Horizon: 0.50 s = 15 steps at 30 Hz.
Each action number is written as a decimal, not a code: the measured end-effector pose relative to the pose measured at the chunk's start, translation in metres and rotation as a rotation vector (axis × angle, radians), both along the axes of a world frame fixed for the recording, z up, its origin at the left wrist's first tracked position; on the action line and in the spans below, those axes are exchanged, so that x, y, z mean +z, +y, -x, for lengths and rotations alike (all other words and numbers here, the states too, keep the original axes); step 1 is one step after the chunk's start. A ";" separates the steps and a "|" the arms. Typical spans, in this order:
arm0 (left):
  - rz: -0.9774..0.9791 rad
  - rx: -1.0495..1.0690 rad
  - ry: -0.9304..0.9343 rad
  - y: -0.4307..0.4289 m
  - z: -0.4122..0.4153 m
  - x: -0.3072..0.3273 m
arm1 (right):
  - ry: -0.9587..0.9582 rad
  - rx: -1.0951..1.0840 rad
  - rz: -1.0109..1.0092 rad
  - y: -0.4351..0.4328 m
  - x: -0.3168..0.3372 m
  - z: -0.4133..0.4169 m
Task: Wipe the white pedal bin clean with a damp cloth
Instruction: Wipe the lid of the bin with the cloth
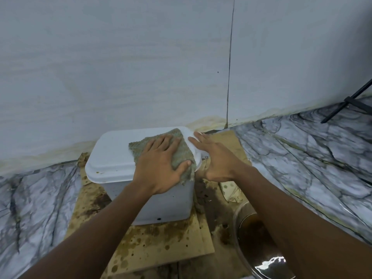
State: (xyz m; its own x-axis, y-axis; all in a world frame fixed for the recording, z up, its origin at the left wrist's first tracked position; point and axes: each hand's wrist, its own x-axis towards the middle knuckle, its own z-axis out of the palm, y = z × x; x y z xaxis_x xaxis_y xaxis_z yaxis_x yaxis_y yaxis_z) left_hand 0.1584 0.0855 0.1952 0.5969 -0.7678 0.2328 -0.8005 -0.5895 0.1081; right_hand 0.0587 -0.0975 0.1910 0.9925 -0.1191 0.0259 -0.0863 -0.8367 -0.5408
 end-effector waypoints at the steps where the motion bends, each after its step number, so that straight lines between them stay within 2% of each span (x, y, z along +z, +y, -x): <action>1: -0.006 0.007 -0.009 -0.005 0.001 0.000 | -0.012 -0.005 0.008 -0.001 -0.001 -0.001; 8: -0.030 0.025 -0.028 -0.044 0.002 -0.003 | -0.061 -0.021 -0.063 -0.006 -0.011 -0.007; 15: -0.008 -0.089 0.040 0.030 -0.022 0.003 | -0.058 -0.045 -0.073 -0.011 -0.014 -0.007</action>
